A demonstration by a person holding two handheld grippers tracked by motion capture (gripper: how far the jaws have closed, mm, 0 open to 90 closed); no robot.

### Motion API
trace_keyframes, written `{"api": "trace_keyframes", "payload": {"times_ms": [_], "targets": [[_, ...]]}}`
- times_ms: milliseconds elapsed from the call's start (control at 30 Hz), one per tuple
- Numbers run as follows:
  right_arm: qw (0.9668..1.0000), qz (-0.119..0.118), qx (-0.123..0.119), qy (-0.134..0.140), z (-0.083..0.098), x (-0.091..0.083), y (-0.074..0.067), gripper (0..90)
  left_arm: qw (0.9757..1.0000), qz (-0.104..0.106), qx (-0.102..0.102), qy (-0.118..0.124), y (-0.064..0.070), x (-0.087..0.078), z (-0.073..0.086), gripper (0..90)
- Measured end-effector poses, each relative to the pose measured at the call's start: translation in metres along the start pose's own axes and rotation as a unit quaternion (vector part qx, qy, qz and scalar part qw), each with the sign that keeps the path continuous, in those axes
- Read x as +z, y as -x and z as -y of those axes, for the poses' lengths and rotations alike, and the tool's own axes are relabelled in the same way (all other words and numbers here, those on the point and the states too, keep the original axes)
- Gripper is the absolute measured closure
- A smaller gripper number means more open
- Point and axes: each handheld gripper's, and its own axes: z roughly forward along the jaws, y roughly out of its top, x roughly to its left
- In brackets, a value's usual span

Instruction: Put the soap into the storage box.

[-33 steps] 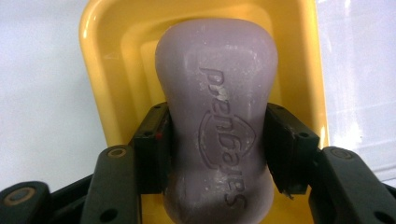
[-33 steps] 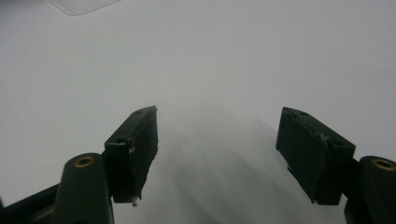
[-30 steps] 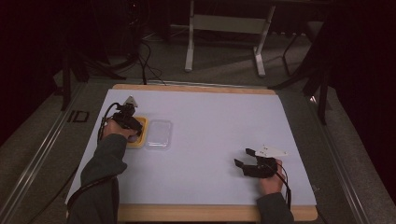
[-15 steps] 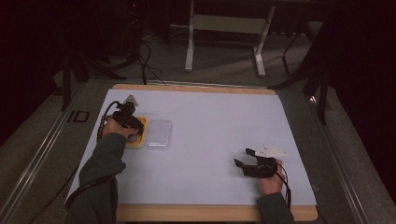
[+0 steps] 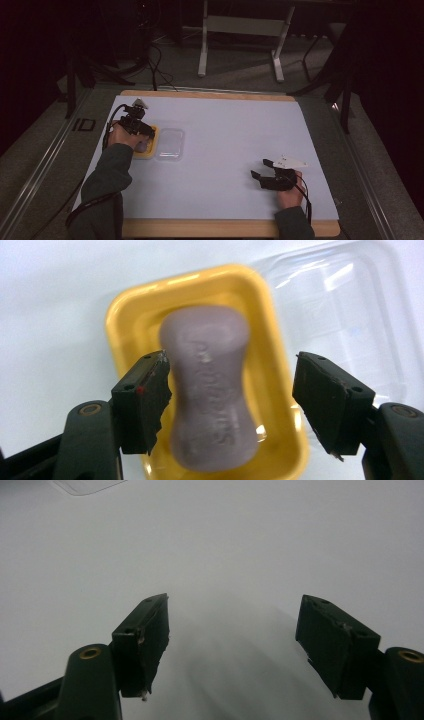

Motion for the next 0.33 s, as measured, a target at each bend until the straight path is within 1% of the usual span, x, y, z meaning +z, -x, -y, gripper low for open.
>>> {"api": "trace_keyframes", "payload": {"times_ms": [67,133,200,233,267,333], "targets": [[1.0,0.0,-0.001,0.0,0.0,0.0,0.0,28.9,0.9999,0.001,0.009,0.014,0.004,-0.003,0.001,31.8],[1.0,0.0,-0.001,0.0,0.0,0.0,0.0,28.9,0.9995,0.008,0.018,0.026,0.008,-0.005,0.003,31.9],[1.0,0.0,-0.001,-0.001,0.0,0.0,0.0,28.9,0.9989,0.008,0.03,0.035,0.012,-0.006,0.005,31.8],[1.0,0.0,-0.001,-0.001,0.0,0.0,0.0,28.9,0.9986,0.009,0.033,0.041,0.015,-0.007,0.007,31.9],[1.0,0.0,-0.001,-0.001,0.0,0.0,0.0,28.9,0.9979,0.013,0.041,0.049,0.018,-0.008,0.008,32.0],[1.0,0.0,0.0,-0.001,0.0,0.0,0.0,28.9,0.9966,0.013,0.052,0.062,0.024,-0.009,0.012,32.3]]}}
